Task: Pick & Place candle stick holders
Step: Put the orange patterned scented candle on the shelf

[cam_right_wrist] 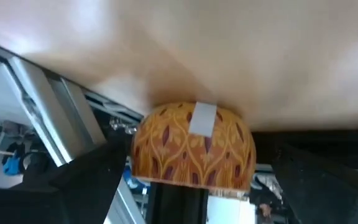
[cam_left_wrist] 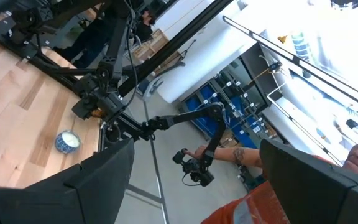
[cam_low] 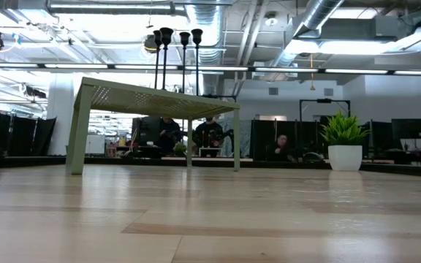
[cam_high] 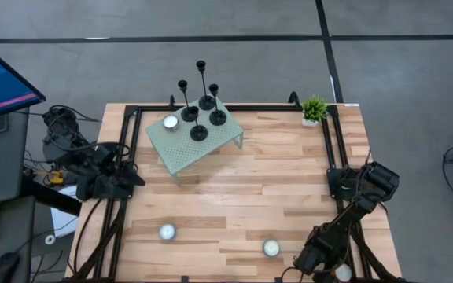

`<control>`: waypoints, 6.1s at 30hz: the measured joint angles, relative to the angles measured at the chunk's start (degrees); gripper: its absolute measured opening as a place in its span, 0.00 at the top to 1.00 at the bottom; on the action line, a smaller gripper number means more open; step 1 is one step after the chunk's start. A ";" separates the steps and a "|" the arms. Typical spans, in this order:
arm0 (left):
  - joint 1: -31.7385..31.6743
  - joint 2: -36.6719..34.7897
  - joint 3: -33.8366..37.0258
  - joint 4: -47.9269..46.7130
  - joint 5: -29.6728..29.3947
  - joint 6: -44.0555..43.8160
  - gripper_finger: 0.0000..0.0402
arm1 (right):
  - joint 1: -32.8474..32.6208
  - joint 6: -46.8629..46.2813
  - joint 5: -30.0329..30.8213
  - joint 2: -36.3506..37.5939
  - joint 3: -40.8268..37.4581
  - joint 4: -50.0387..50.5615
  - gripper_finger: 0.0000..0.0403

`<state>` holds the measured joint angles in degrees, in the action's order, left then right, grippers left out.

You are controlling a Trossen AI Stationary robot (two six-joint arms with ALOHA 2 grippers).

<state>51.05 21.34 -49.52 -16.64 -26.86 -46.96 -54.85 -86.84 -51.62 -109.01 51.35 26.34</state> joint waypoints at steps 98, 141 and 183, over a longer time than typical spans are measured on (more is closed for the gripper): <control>0.00 0.02 -0.02 1.33 -1.37 -0.24 0.13 | 51.65 56.07 43.04 4.17 26.84 30.12 0.10; -0.01 0.95 -0.02 2.82 -21.94 -2.35 0.13 | 13.33 28.04 107.26 19.84 -15.27 -15.84 0.11; -0.02 5.68 -0.02 4.26 -32.05 -1.54 0.13 | 15.37 49.43 117.72 1.78 -25.59 -61.07 0.11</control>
<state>51.03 27.03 -49.54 -12.38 -58.91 -48.50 -39.48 -37.41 66.09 -107.23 25.76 -34.72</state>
